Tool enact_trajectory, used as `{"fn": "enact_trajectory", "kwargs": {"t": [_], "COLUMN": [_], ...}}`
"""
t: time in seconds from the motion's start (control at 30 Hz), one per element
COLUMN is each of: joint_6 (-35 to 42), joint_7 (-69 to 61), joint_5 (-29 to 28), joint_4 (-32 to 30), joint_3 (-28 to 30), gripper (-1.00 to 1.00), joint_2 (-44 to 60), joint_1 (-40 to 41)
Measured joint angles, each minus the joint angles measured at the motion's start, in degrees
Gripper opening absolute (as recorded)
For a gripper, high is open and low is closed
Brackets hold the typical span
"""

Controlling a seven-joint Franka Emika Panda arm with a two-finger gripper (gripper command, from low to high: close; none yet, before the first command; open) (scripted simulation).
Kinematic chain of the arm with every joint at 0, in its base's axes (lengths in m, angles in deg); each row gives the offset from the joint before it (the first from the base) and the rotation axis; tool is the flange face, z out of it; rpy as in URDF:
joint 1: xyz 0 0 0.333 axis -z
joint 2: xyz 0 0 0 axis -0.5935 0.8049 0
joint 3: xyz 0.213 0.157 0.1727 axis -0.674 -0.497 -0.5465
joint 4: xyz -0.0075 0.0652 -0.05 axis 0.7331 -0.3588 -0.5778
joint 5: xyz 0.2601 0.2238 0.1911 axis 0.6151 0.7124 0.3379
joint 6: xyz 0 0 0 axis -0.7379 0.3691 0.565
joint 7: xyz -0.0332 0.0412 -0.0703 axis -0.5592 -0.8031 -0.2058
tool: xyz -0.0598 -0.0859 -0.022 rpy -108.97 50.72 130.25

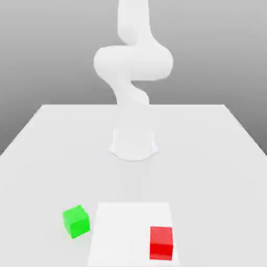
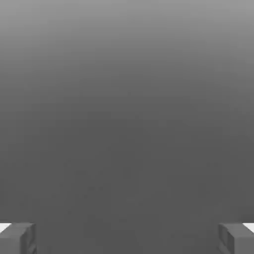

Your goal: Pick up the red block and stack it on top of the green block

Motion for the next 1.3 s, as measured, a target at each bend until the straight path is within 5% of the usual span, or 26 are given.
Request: {"fn": "enact_trajectory", "kwargs": {"t": [0.57,0.97,1.0,1.3], "joint_6": [-14.3,-28.5,-29.5,-26.7], "joint_7": [9.7,14.1,14.4,13.7], "joint_5": [-3.8,-5.6,-6.0,-5.0], "joint_4": [-7.8,-9.8,-9.6,-10.1], "joint_3": [-5.9,-4.4,-4.1,-5.0], "gripper": [0.00,0.00,-1.00,-1.00], "joint_2": [35.7,60.4,61.6,58.3], "joint_1": [1.6,-1.5,-1.8,-1.1]}}
